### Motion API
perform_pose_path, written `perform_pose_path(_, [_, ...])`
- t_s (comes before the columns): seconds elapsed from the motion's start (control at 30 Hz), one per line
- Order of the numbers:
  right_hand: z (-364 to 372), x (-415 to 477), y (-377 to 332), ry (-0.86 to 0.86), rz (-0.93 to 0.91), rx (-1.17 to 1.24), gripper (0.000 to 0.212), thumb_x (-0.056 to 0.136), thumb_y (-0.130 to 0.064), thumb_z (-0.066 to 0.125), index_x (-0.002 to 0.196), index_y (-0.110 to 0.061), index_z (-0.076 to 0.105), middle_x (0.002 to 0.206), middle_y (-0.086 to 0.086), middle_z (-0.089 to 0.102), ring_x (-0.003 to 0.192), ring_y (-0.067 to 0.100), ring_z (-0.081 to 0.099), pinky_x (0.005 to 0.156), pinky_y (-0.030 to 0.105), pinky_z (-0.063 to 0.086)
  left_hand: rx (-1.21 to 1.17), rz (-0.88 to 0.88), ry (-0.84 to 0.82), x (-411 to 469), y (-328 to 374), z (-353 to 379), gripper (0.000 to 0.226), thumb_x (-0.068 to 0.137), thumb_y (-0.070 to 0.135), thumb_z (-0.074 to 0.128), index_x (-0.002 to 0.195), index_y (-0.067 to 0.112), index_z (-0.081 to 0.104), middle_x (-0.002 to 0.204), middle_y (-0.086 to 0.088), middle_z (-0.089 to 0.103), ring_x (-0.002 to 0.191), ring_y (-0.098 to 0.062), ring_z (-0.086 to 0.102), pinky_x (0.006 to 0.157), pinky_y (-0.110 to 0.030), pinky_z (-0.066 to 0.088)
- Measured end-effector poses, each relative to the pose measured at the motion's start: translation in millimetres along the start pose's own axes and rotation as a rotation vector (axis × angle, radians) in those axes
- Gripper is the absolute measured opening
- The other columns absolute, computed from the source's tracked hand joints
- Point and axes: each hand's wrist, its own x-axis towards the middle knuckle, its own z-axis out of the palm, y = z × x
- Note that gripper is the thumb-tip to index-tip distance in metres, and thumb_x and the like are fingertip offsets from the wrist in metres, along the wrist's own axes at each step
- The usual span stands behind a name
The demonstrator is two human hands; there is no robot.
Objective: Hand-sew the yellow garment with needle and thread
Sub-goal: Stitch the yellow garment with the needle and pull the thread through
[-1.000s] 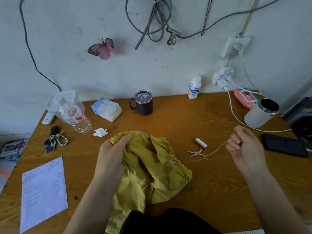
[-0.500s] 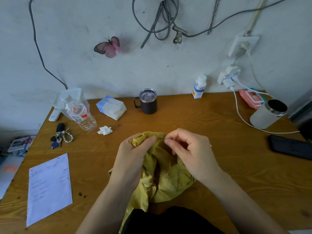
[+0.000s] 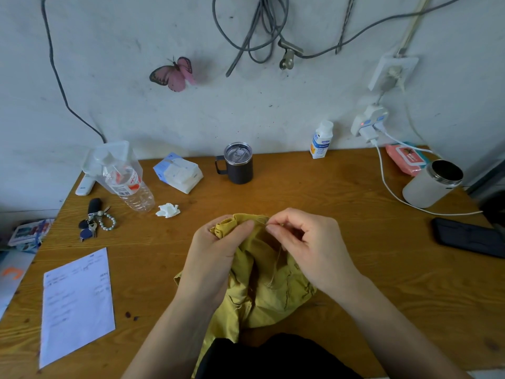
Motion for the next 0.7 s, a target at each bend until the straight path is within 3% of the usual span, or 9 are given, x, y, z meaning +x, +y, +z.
perform_pose_path(0.13, [-0.2, 1.2, -0.1, 0.005, 0.017, 0.023, 0.006, 0.086, -0.016, 0.065, 0.085, -0.017, 0.071, 0.063, -0.017, 0.058, 0.059, 0.008, 0.059, 0.054, 0.026, 0.049, 0.013, 0.006, 0.005, 0.3, 0.0, -0.2, 0.017, 0.088, 0.011, 0.063, 0.078, 0.01, 0.077, 0.081, -0.016, 0.075, 0.074, -0.027, 0.073, 0.063, -0.03, 0.057])
perform_pose_path(0.33, [-0.3, 1.3, 0.8, -0.018, 0.052, 0.056, 0.006, 0.086, -0.017, 0.065, 0.083, -0.019, 0.07, 0.063, -0.01, 0.064, 0.057, 0.01, 0.059, 0.055, 0.028, 0.049, 0.022, 0.005, 0.006, 0.8, 0.2, -1.2, 0.018, 0.088, 0.012, 0.063, 0.077, 0.013, 0.077, 0.081, -0.015, 0.075, 0.075, -0.026, 0.073, 0.064, -0.03, 0.057])
perform_pose_path(0.4, [-0.5, 1.4, 1.8, -0.032, 0.084, 0.074, 0.006, 0.086, -0.018, 0.064, 0.085, -0.021, 0.069, 0.059, -0.012, 0.062, 0.057, 0.008, 0.059, 0.055, 0.023, 0.049, 0.038, 0.005, 0.004, 0.7, 0.2, -1.1, 0.017, 0.087, 0.012, 0.063, 0.077, 0.014, 0.077, 0.081, -0.014, 0.075, 0.074, -0.026, 0.073, 0.064, -0.029, 0.057])
perform_pose_path(0.5, [-2.2, 1.9, 4.5, -0.101, 0.184, 0.137, 0.018, 0.087, -0.02, 0.063, 0.104, -0.024, 0.064, 0.051, -0.015, 0.058, 0.054, 0.001, 0.057, 0.058, 0.011, 0.044, 0.078, 0.003, -0.001, 1.0, 0.6, -1.9, 0.017, 0.087, 0.012, 0.064, 0.076, 0.014, 0.076, 0.08, -0.015, 0.075, 0.073, -0.026, 0.073, 0.063, -0.03, 0.057])
perform_pose_path(0.6, [-6.5, 4.2, 7.7, -0.242, 0.304, 0.273, 0.038, 0.089, -0.02, 0.059, 0.126, -0.028, 0.052, 0.052, -0.011, 0.058, 0.049, 0.001, 0.052, 0.055, 0.01, 0.041, 0.125, 0.006, -0.017, 1.2, 1.3, -3.9, 0.014, 0.086, 0.013, 0.065, 0.077, 0.013, 0.075, 0.082, -0.017, 0.074, 0.075, -0.03, 0.072, 0.067, -0.034, 0.058])
perform_pose_path(0.7, [-8.8, 6.0, 9.6, -0.344, 0.35, 0.335, 0.031, 0.091, -0.019, 0.057, 0.122, -0.027, 0.058, 0.051, -0.009, 0.056, 0.049, 0.003, 0.048, 0.052, 0.014, 0.041, 0.175, 0.032, -0.018, 0.7, 1.8, -4.5, 0.015, 0.087, 0.011, 0.064, 0.077, 0.013, 0.075, 0.08, -0.016, 0.074, 0.074, -0.029, 0.071, 0.066, -0.033, 0.058])
